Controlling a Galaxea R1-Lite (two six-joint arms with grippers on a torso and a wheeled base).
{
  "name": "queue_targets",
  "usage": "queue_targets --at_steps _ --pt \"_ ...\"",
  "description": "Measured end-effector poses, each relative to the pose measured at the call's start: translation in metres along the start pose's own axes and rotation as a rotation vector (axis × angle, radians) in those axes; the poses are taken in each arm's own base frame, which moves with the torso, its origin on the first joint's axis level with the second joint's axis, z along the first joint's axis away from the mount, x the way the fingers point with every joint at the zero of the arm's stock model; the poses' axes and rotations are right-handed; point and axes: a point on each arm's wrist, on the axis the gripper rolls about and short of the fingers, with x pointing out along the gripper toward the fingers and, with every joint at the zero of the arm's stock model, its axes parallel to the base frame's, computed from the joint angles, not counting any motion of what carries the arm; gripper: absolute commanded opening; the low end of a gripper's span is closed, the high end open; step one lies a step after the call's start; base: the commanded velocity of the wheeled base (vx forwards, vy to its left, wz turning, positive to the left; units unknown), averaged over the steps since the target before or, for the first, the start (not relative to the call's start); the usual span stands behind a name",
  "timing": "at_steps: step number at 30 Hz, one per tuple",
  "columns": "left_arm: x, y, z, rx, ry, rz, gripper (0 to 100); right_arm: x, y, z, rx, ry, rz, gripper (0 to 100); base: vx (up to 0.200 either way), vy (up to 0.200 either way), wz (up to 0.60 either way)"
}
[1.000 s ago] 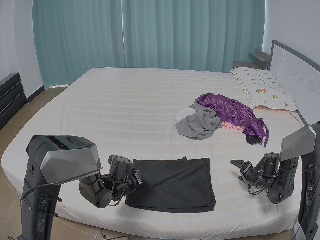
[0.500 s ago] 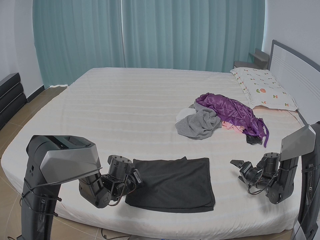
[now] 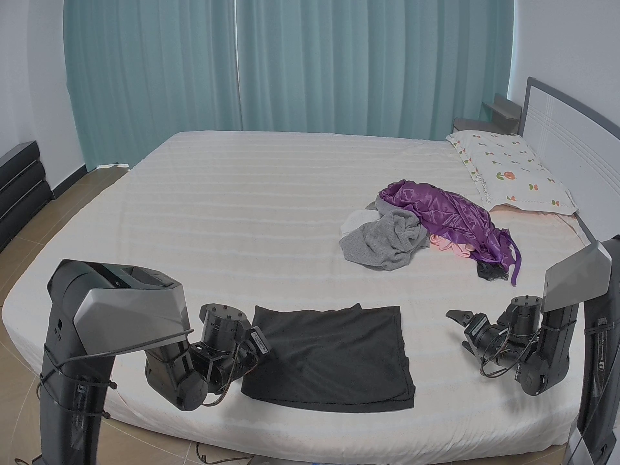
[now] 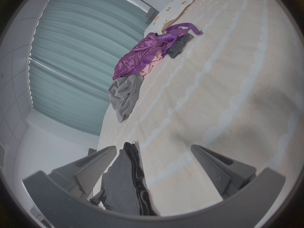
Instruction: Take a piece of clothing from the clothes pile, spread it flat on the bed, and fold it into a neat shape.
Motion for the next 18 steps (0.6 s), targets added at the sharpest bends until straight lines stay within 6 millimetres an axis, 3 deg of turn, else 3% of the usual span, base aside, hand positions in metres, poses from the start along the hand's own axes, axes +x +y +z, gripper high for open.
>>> queue_targets --at_steps 12,18 --pt "-0.0031 0.0060 -0.0004 -0.009 0.009 0.011 0 -0.0006 -0.0012 -0.0009 -0.010 0.004 -0.006 100 0.000 0.000 0.00" --pt "-0.0031 0.0069 0.0005 -0.012 0.009 0.012 0 -0.0009 -0.0017 -0.0013 -0.010 0.006 -0.008 100 0.000 0.200 0.00"
